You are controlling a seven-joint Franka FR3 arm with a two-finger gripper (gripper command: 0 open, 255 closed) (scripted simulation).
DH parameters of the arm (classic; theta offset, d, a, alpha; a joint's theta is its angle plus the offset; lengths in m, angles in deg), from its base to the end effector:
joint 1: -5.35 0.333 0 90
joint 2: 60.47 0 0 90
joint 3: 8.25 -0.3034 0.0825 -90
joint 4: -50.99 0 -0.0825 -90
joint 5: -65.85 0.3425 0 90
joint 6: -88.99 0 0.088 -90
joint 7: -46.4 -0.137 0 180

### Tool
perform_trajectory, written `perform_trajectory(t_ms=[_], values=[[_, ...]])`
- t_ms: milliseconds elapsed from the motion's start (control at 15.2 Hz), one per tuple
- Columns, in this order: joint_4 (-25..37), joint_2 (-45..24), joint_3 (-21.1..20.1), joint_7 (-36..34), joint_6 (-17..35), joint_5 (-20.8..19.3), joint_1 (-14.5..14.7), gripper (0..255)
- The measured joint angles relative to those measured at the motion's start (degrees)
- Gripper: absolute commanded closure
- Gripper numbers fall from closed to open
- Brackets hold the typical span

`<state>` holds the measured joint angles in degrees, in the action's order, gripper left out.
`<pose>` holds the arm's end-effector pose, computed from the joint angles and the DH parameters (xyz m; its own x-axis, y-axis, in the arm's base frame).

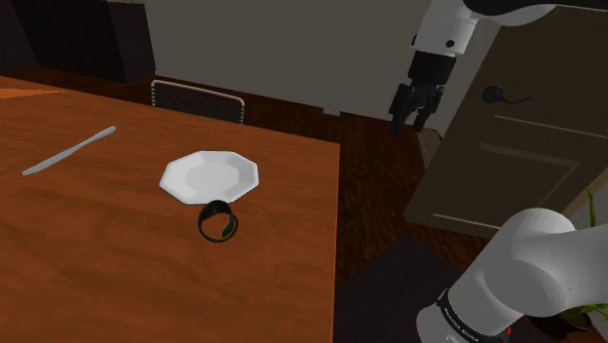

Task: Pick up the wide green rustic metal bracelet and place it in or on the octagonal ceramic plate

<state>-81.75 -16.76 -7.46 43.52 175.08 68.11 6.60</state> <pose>0.2718 0.0067 0.5564 0.9979 -0.0352 -0.0537 -0.0377 -0.9982 -0.0463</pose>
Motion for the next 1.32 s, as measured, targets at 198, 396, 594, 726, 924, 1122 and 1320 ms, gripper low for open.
perform_trajectory(t_ms=[198, 396, 594, 726, 924, 1122, 1320], values=[[0.1, -1.0, -1.8, -1.9, 0.8, 0.8, 0.5, 0], [0.4, -3.8, -5.6, -6.1, 2.9, 2.5, 1.4, 0], [2.4, -7.4, -9.5, -10.4, 4.2, 3.9, 2.2, 0], [3.1, -10.0, -12.0, -13.3, 5.9, 4.5, 2.7, 0], [4.8, -14.3, -15.9, -17.9, 8.0, 5.2, 3.3, 0], [8.1, -19.8, -19.5, -22.4, 9.6, 4.9, 3.6, 0], [12.6, -26.3, -23.5, -27.9, 10.8, 3.9, 4.2, 0]])
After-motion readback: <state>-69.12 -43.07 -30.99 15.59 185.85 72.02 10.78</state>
